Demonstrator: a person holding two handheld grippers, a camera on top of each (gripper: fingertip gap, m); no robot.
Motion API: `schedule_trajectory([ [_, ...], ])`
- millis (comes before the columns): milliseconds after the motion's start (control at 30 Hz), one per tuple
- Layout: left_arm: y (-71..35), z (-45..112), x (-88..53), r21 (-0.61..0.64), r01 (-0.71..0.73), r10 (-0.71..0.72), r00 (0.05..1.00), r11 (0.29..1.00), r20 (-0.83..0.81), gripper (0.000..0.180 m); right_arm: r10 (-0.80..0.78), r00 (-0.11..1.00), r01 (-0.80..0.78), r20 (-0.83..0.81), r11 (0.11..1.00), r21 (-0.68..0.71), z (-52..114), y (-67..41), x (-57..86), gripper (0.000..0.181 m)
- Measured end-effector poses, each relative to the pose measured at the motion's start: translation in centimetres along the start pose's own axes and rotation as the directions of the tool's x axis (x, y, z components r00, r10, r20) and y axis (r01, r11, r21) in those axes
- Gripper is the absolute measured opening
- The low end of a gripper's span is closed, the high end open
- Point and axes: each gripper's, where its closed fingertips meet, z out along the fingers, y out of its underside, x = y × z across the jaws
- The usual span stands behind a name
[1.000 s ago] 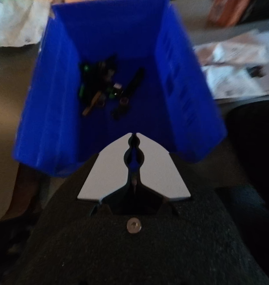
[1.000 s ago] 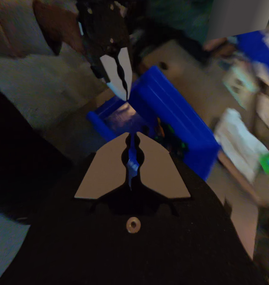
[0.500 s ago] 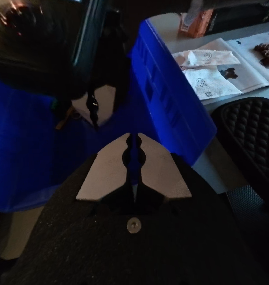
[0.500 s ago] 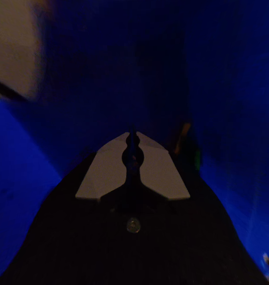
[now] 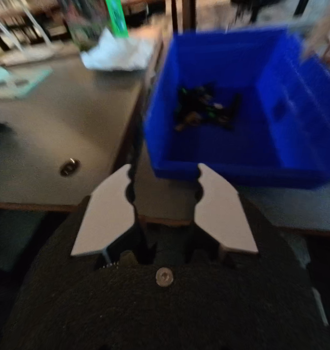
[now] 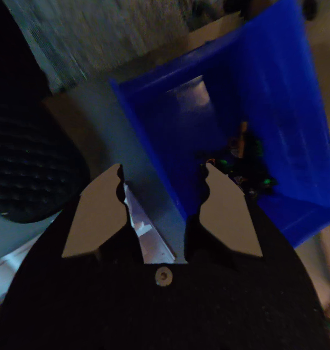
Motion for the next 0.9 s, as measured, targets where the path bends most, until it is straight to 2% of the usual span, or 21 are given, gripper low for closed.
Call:
schedule_trajectory([
  [33, -0.6, 0.4, -0.7, 0.022, 0.012, -0.011, 1.000, 1.000, -0.027, 0.049, -0.069, 0.996, 0.067, -0.051, 0.997, -0.042, 0.8, 0.1, -0.6, 0.073],
  [67, -0.9, 1.1, -1.2, 0.011, 0.019, -0.019, 0.998, 1.000, -0.060, 0.046, -0.138, 0.985, 0.131, -0.103, 0.988, -0.078, 1.6, 0.1, -0.8, 0.071],
  [167, 0.5, 4.0, -2.4, -0.133, -0.057, 0.043, 0.993, 0.989, -0.112, 0.041, -0.222, 0.951, 0.198, -0.217, 0.972, -0.126, 3.5, -0.5, -0.6, 0.063],
  [233, 1.2, 5.7, -1.8, -0.174, -0.106, 0.075, 0.981, 0.979, -0.181, 0.041, -0.260, 0.926, 0.228, -0.272, 0.963, -0.143, 4.0, -0.8, 0.1, 0.052],
  [300, 0.6, 6.7, -0.7, -0.117, -0.092, 0.059, 0.965, 0.989, -0.257, 0.022, -0.274, 0.933, 0.243, -0.234, 0.958, -0.151, 4.6, -0.6, -0.2, 0.038],
  [367, -0.2, 7.1, -0.9, -0.057, -0.065, 0.049, 0.967, 0.996, -0.250, 0.004, -0.291, 0.935, 0.264, -0.205, 0.953, -0.150, 4.9, -0.7, -0.6, 0.023],
  [533, -2.2, 5.9, -1.2, 0.000, -0.099, 0.097, 0.972, 0.995, -0.212, 0.002, -0.276, 0.937, 0.247, -0.215, 0.957, -0.154, 5.1, -1.5, -1.1, 0.016],
  [600, -4.0, 4.7, -1.7, 0.009, -0.117, 0.117, 0.973, 0.993, -0.198, 0.001, -0.265, 0.930, 0.245, -0.254, 0.963, -0.109, 4.8, -2.6, -1.3, 0.014],
  [733, -6.7, 2.2, -2.4, -0.164, -0.206, 0.160, 0.954, 0.965, -0.254, 0.001, -0.182, 0.950, 0.211, -0.255, 0.974, 0.089, 2.4, -6.6, -1.6, 0.014],
  [900, -10.5, 0.2, -2.3, -0.257, -0.276, 0.208, 0.942, 0.926, -0.262, 0.002, -0.090, 0.968, 0.165, -0.235, 0.932, 0.322, -0.7, -8.7, -1.2, 0.015],
])
